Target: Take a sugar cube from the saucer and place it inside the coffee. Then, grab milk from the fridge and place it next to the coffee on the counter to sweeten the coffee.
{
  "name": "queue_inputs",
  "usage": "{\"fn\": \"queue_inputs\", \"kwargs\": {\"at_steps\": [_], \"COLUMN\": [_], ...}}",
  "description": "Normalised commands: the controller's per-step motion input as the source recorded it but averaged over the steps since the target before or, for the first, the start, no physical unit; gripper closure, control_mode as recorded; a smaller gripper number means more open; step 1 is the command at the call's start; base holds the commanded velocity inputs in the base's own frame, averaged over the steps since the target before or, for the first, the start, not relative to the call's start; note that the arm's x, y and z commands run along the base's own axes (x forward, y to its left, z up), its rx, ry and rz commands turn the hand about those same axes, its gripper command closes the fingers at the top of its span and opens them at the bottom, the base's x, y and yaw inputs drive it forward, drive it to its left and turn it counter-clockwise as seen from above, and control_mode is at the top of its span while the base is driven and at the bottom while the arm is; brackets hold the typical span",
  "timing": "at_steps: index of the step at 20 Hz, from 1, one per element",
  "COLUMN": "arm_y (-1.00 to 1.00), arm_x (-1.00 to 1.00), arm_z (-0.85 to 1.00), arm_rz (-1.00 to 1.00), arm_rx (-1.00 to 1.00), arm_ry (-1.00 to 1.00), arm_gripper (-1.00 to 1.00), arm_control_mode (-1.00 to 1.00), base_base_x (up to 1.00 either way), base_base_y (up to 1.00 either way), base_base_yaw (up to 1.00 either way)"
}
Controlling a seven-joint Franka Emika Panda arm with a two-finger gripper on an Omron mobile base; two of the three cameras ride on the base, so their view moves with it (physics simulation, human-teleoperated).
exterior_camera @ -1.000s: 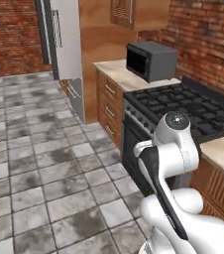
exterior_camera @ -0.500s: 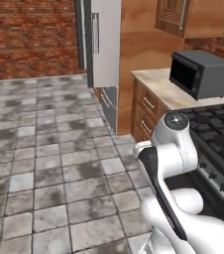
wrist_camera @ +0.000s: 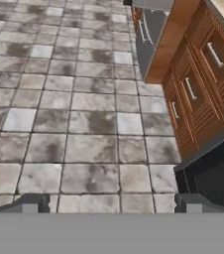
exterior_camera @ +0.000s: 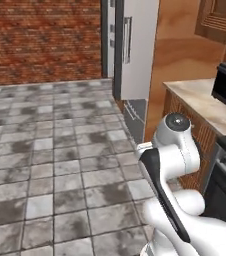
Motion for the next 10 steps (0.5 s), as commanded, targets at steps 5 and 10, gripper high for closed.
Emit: {"fn": "queue_inputs", "kwargs": {"at_steps": [5, 10], "arm_y": [0.0, 0.0], "arm_x": [0.0, 0.0], "arm_z": [0.0, 0.0], "arm_rz": [0.0, 0.0], "arm_rx": [0.0, 0.0], "arm_ry": [0.0, 0.0], "arm_gripper": [-1.0, -1.0], "arm_control_mode": [1.0, 1.0], "base_base_x": [1.0, 1.0], "base_base_y": [0.88, 0.85], "base_base_yaw": [0.02, 0.01]}}
